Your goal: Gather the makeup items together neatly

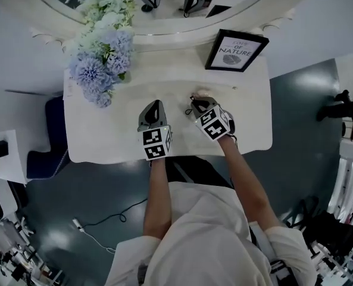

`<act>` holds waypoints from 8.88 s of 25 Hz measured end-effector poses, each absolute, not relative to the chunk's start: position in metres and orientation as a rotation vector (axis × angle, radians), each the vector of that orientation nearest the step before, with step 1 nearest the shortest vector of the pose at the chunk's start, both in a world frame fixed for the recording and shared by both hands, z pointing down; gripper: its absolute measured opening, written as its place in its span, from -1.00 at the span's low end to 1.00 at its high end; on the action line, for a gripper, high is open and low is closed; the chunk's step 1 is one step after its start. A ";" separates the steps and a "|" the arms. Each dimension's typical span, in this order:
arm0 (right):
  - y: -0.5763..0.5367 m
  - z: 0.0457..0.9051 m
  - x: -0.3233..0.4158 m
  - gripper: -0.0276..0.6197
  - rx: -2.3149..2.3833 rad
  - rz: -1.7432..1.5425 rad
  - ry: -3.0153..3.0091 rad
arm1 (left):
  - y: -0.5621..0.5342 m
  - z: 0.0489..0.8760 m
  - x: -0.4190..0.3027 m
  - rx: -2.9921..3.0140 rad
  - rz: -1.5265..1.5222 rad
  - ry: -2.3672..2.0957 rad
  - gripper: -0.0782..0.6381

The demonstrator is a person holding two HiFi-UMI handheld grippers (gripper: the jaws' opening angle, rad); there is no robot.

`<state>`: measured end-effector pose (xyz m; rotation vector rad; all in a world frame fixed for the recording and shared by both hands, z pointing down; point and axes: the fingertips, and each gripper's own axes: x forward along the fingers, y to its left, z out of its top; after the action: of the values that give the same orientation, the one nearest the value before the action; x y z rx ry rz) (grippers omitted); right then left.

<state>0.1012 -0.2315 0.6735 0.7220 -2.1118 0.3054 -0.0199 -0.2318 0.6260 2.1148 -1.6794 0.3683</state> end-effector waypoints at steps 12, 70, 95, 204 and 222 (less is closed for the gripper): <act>-0.204 0.658 0.076 -0.77 1.009 0.544 -2.156 | -0.200 0.615 -0.055 2.200 0.454 -1.610 -0.74; -0.204 0.630 0.134 -0.42 0.843 0.310 -2.210 | -0.160 0.570 -0.038 2.097 0.415 -1.811 -0.74; -0.265 0.678 0.163 -0.36 0.643 0.009 -2.055 | -0.112 0.596 -0.038 1.947 0.479 -1.874 -0.74; -0.234 0.669 0.176 -0.36 0.830 0.513 -2.208 | -0.170 0.594 0.005 1.930 0.314 -1.863 -0.74; -0.239 0.704 0.175 -0.60 0.688 0.417 -2.143 | -0.134 0.613 -0.004 1.776 0.295 -1.968 -0.74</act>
<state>0.1754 -0.2394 0.7039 0.6882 -2.1429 0.4166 -0.0044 -0.1342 0.6129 1.7759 -1.9683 0.2953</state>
